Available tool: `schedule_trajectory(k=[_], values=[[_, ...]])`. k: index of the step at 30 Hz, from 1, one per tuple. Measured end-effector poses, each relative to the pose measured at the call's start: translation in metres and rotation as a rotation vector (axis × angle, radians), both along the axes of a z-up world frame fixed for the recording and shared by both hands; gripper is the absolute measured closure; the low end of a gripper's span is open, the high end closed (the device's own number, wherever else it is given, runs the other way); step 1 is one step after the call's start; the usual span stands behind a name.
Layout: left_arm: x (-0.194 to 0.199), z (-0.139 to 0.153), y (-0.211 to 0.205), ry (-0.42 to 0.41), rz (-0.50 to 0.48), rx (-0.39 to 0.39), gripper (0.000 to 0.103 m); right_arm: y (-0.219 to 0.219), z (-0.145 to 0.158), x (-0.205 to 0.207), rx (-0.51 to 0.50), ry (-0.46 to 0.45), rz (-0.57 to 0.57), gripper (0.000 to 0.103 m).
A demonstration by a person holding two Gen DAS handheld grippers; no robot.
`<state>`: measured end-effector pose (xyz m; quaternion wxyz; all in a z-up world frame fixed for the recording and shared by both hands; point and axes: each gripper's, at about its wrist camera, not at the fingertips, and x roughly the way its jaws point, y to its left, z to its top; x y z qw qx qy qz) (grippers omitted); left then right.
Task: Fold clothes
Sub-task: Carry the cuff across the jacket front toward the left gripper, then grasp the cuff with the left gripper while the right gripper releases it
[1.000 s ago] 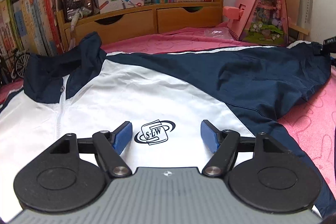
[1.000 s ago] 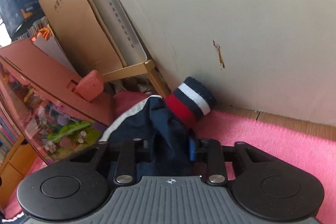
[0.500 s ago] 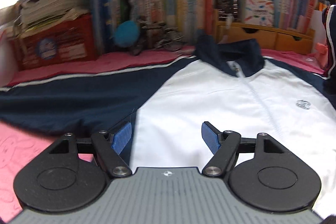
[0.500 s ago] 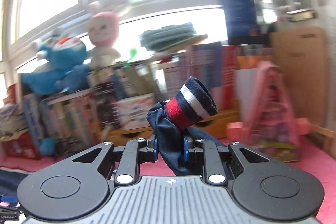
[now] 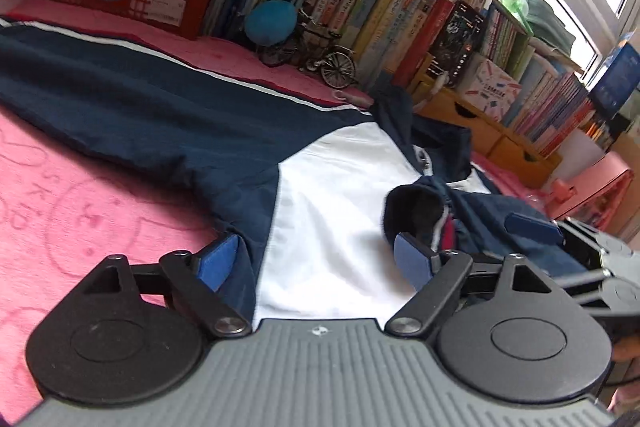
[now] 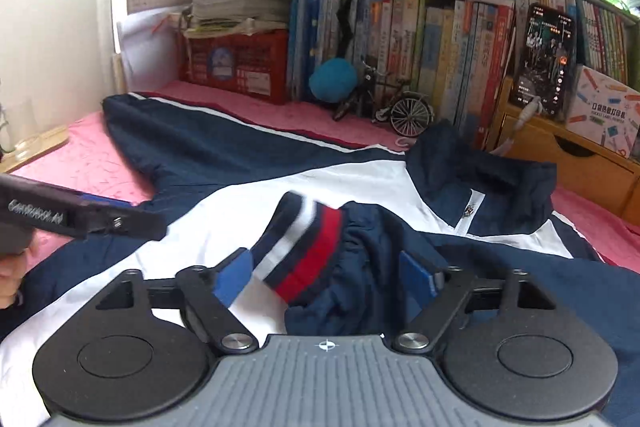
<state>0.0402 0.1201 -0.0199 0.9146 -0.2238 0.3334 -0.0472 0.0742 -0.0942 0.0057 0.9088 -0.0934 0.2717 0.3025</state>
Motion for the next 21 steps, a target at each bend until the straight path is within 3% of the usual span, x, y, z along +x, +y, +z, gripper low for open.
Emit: schedule_trajectory(k=[4, 7, 10, 14, 18, 21], values=[[-0.002, 0.011, -0.021, 0.010, 0.098, 0.072, 0.012, -0.057, 0.015, -0.035, 0.016, -0.074, -0.087, 0.000], [-0.035, 0.035, -0.031, -0.162, 0.137, 0.191, 0.012, -0.101, 0.012, -0.056, -0.067, -0.138, -0.222, 0.000], [-0.049, 0.051, -0.037, -0.233, 0.092, 0.216, 0.011, -0.142, -0.001, -0.072, -0.170, -0.169, -0.354, 0.000], [-0.045, 0.053, -0.060, -0.282, -0.025, 0.199, 0.010, -0.163, -0.023, -0.074, -0.109, -0.089, -0.413, 0.000], [-0.009, 0.031, -0.093, -0.193, -0.110, 0.171, 0.014, -0.155, -0.029, -0.083, 0.037, -0.031, -0.332, 0.000], [0.023, 0.002, -0.103, -0.076, -0.088, 0.088, 0.014, -0.141, -0.031, -0.087, 0.097, 0.010, -0.265, 0.000]])
